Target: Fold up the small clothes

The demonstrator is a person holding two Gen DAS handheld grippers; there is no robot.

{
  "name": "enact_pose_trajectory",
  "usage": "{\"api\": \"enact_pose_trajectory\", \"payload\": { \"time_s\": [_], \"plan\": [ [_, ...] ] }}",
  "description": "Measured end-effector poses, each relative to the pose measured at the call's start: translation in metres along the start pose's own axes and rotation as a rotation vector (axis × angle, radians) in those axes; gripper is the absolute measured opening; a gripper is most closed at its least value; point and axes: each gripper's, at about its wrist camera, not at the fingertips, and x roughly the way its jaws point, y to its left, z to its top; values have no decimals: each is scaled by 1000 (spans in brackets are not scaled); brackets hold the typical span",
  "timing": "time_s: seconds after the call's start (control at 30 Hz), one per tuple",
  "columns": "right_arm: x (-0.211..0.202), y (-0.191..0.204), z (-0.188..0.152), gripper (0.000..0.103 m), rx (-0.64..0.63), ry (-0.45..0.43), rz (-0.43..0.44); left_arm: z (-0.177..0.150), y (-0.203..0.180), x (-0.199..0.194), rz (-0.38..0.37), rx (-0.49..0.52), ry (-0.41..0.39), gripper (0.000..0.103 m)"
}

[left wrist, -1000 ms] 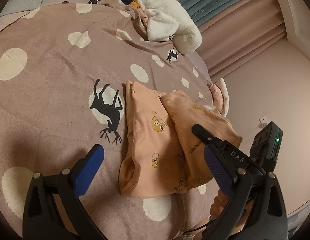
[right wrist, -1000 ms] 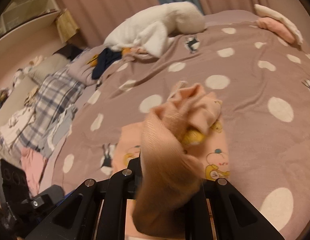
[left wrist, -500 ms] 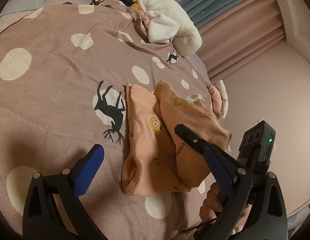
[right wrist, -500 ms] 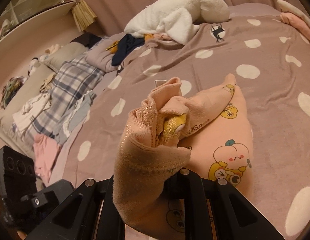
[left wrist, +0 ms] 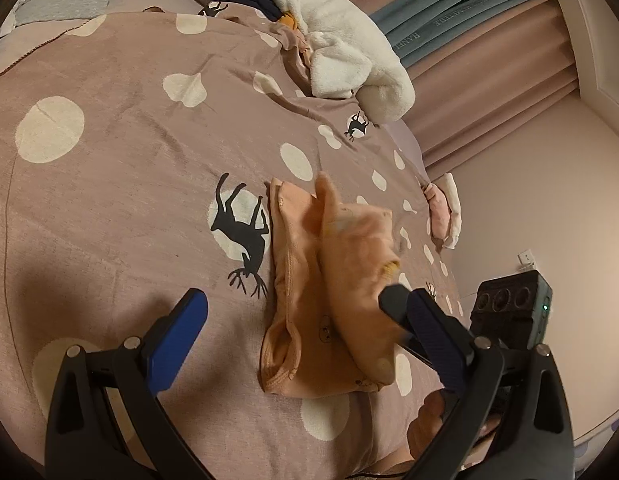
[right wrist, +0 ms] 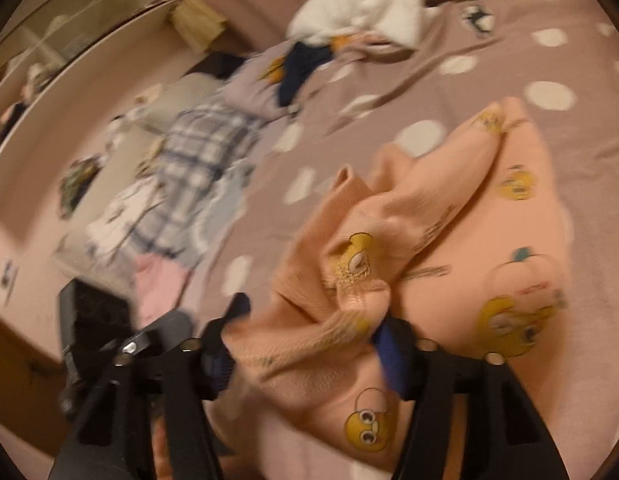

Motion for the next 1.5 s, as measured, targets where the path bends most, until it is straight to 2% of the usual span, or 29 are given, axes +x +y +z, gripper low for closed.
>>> {"api": "enact_pose_trajectory", "payload": {
  "time_s": [0.17,0.27,0.33,0.47,0.57,0.7,0.73,0.77,0.8,0.83,0.9,1.07,1.17,1.23,1.33,1.4,1.47,1.5],
  "plan": [
    [-3,11,-2,63,-38,16,68,1,0,-6,-12,-6,-11,102],
    [-12,12,2,63,-37,-12,78,2,0,-7,-5,-1,-13,101],
    [-20,11,6,63,-41,-52,33,2,-1,-7,-3,-1,-13,101],
    [-25,4,18,63,11,-136,-122,1,0,-6,-6,-1,-1,101],
    [-14,5,19,63,-15,-98,-136,2,1,-5,9,-1,0,101],
    [18,17,0,61,-137,10,-213,2,3,-7,19,-7,-3,101],
    [31,21,-9,51,-176,47,-222,3,3,-7,18,-8,-3,101],
    [36,23,-14,23,-199,63,-228,3,4,-8,19,-7,-3,101],
    [42,25,-21,12,-238,71,-261,3,4,-9,22,-5,-4,101],
    [51,28,-28,10,-289,87,-338,3,4,-10,24,-5,-5,101],
    [50,28,-31,10,-311,101,-344,3,5,-11,30,-7,-8,101],
    [18,27,-26,9,-268,62,-242,5,7,-12,27,-20,-12,101],
    [14,38,-31,9,-303,66,-236,5,5,-12,26,-19,-12,101],
    [24,39,-39,9,-336,111,-262,4,4,-10,28,-13,-4,101],
    [44,30,-48,10,-318,179,-287,2,3,-7,34,-15,6,101],
    [50,22,-46,17,-276,177,-271,1,4,-6,40,-16,17,101],
    [43,16,-37,42,-203,167,-188,1,6,-7,52,-11,19,101],
    [37,11,-30,46,-150,157,-130,1,7,-8,58,-8,18,101]
  ]
}}
